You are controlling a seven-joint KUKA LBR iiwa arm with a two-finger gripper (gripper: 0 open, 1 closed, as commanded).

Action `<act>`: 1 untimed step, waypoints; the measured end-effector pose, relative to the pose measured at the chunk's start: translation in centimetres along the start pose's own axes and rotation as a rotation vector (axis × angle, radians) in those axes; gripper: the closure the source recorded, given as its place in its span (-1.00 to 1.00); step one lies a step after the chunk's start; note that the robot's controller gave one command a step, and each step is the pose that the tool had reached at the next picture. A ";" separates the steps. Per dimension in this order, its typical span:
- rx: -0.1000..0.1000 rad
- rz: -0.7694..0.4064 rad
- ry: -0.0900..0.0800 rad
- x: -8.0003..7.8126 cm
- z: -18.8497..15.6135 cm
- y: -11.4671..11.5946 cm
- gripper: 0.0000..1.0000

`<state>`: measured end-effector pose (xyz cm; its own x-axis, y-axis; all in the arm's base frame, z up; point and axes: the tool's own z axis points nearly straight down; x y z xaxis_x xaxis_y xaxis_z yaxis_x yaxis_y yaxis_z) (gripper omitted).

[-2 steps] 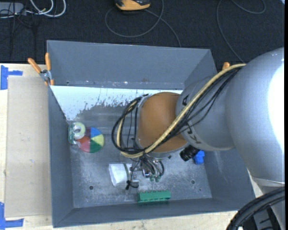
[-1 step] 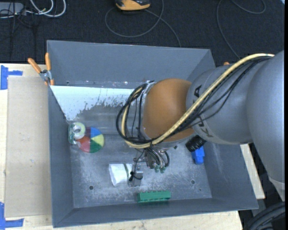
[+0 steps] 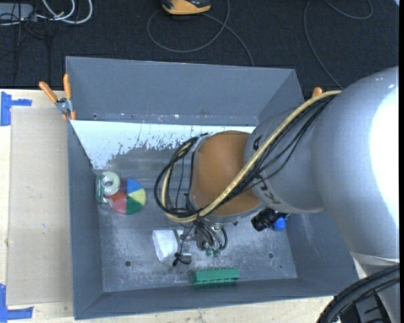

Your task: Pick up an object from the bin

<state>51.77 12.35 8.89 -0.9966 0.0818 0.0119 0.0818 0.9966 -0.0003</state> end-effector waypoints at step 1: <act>-0.001 0.080 -0.004 0.9 2.0 0.3 1.00</act>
Offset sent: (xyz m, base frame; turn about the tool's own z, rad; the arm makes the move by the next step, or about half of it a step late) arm 0.0000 0.0000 0.0000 0.0000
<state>50.84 12.68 6.92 -0.9868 0.1617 0.0081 0.1617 0.9868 -0.0005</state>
